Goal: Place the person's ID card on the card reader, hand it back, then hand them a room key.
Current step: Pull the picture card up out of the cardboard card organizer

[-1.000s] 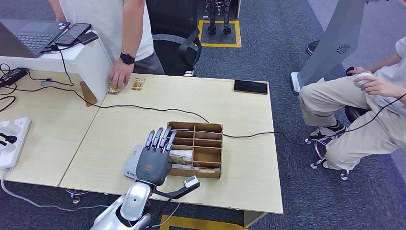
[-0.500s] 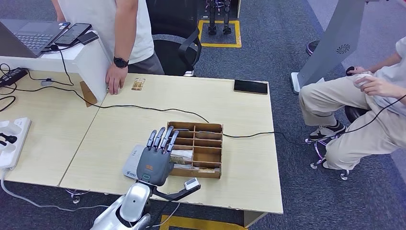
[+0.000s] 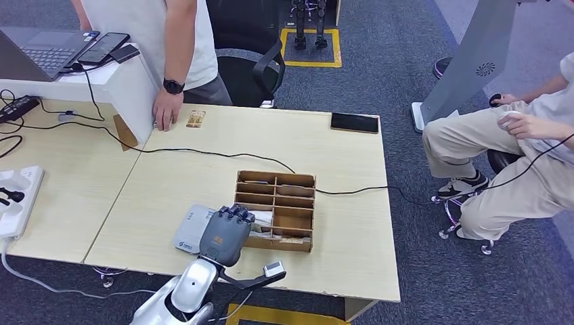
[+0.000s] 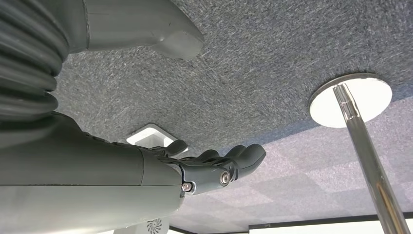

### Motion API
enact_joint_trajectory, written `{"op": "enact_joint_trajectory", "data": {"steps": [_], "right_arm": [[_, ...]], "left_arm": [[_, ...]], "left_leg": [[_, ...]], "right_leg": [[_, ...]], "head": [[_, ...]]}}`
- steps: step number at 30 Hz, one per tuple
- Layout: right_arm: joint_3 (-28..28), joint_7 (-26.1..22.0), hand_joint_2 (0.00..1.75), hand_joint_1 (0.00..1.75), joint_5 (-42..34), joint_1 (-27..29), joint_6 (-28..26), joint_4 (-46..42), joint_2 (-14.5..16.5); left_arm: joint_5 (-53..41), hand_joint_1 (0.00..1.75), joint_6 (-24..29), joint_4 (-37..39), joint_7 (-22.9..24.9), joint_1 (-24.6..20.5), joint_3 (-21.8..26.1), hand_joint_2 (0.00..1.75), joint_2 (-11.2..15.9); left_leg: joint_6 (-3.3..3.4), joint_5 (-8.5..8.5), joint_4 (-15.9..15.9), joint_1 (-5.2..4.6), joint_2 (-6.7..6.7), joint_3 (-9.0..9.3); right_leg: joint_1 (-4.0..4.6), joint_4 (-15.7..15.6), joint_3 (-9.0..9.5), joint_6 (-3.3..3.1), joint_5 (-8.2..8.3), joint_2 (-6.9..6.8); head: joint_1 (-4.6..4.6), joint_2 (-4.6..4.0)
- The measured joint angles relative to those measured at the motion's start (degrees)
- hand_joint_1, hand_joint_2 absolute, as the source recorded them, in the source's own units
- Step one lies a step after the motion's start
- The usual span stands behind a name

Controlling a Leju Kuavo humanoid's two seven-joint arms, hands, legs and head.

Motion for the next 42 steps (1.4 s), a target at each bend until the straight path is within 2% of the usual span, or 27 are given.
{"op": "enact_joint_trajectory", "data": {"steps": [9, 22, 28, 35, 38, 42], "right_arm": [[0.01, -0.11, 1.75, 0.00, 0.00, -0.01, 0.00, 0.00, -0.06], [0.00, -0.86, 1.75, 0.00, -0.02, -0.01, 0.00, 0.02, -0.10], [0.01, -1.01, 1.75, 0.00, -0.02, -0.01, 0.00, 0.28, -0.21], [0.02, -1.35, 1.75, 0.00, 0.04, -0.03, 0.00, 0.52, -0.28], [0.02, -1.57, 1.75, 0.00, 0.16, -0.03, 0.00, 0.52, -0.28], [0.00, -1.67, 1.75, 0.00, 0.24, -0.04, 0.00, 0.52, -0.28]], "left_arm": [[0.29, 1.75, -3.79, 2.17, -3.70, -1.61, 0.49, 1.75, -0.55], [0.45, 1.75, -3.02, 3.23, -4.39, -2.13, 0.78, 1.75, -0.85], [0.44, 1.75, 2.03, 3.22, -3.57, -1.11, 1.19, 1.75, -1.03], [0.28, 1.75, 13.88, 1.68, -2.74, 2.00, 3.98, 1.75, -2.59], [0.61, 1.75, 17.52, -1.00, -4.60, 3.52, 6.13, 1.75, -4.01], [0.73, 1.75, 18.21, -5.53, -8.21, 5.36, 9.92, 1.75, -6.38]], "left_leg": [[0.00, 0.00, 0.00, 0.00, -0.02, 0.05], [0.00, 0.00, 0.00, 0.00, -0.02, 0.07], [0.00, 0.00, 0.00, 0.00, -0.02, 0.05], [0.00, -0.01, 0.00, 0.00, -0.02, -0.01], [0.00, -0.01, 0.00, 0.00, -0.02, -0.02], [0.00, -0.01, 0.00, -0.01, -0.02, -0.02]], "right_leg": [[0.00, 0.00, 0.07, 0.00, 0.00, -0.03], [0.00, 0.00, 0.10, 0.00, 0.00, -0.04], [0.00, 0.00, 0.08, 0.00, 0.00, -0.03], [0.00, 0.00, 0.01, 0.01, -0.01, -0.03], [0.00, 0.00, 0.01, 0.01, -0.01, -0.03], [0.00, 0.00, 0.01, 0.01, -0.01, -0.03]], "head": [[0.00, 0.00], [0.00, -0.01], [0.00, 0.00], [0.00, 0.00], [0.00, -0.01], [0.00, 0.00]]}}
